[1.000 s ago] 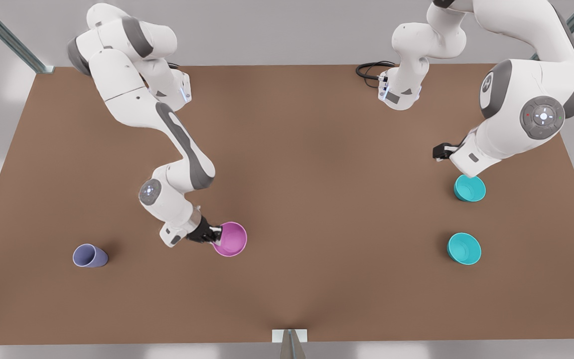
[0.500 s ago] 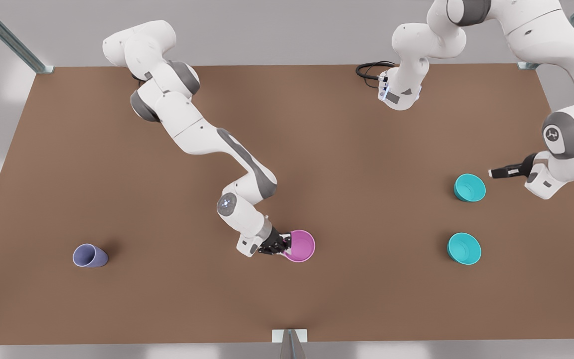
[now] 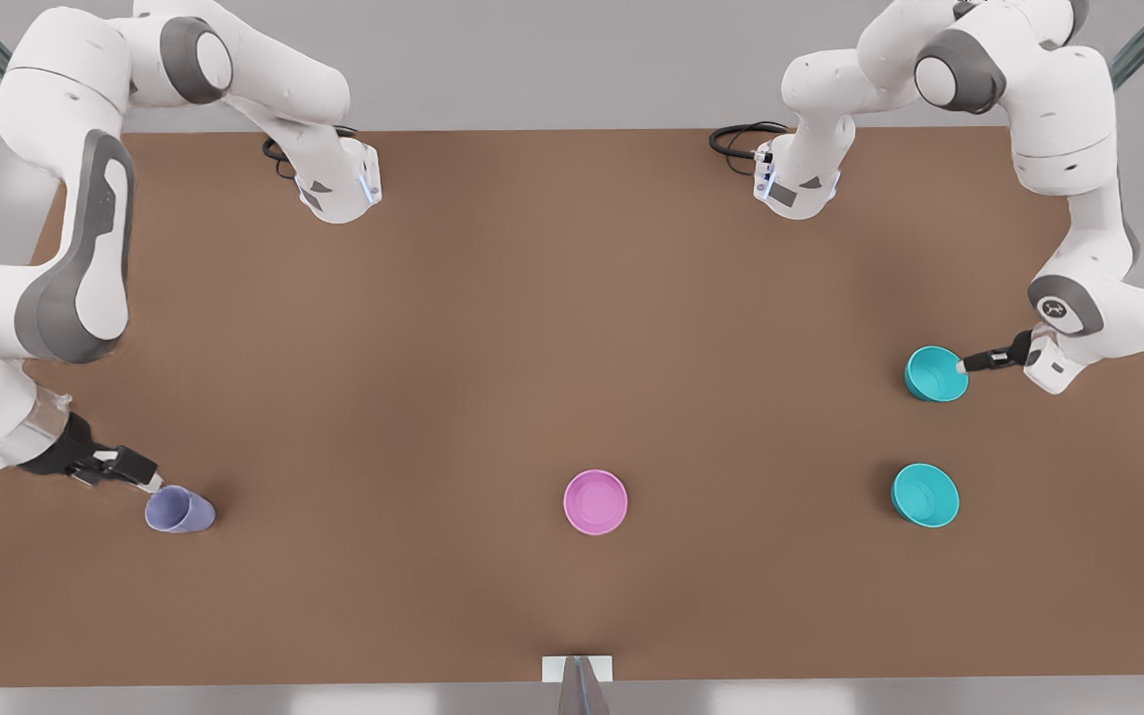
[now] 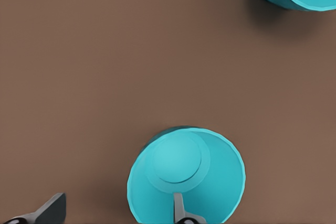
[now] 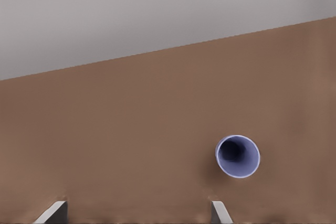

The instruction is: Stack the blue bowl on the pink bowl

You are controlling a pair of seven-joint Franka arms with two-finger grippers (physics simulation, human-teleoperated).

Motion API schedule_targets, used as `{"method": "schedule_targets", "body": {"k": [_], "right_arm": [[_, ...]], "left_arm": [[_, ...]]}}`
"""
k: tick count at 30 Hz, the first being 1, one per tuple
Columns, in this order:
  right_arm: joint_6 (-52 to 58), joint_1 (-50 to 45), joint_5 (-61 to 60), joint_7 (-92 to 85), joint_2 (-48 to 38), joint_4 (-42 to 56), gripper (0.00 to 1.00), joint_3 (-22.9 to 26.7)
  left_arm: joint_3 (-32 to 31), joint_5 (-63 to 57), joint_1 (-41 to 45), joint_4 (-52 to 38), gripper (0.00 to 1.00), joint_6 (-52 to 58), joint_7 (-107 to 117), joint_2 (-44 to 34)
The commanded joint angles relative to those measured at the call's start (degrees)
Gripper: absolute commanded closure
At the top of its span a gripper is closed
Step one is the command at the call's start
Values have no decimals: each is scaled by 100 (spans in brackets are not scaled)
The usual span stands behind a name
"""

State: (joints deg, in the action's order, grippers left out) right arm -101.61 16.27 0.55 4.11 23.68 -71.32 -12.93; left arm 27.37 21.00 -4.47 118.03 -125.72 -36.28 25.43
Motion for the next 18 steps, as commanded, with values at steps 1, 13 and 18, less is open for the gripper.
{"method": "schedule_targets", "body": {"k": [1, 13, 18], "right_arm": [[2357, -27, 279, -482, -601, -373, 0, 1], [2541, 105, 367, -42, -1762, -1218, 0, -7], [2533, 113, 358, -51, -1709, -1218, 0, -7]], "left_arm": [[-12, 352, -1, 27, 0, -436, -2146, 111], [-65, 413, 17, 45, 79, -23, -2137, 454], [-118, 413, 26, 45, 79, 109, -1926, 419]]}}
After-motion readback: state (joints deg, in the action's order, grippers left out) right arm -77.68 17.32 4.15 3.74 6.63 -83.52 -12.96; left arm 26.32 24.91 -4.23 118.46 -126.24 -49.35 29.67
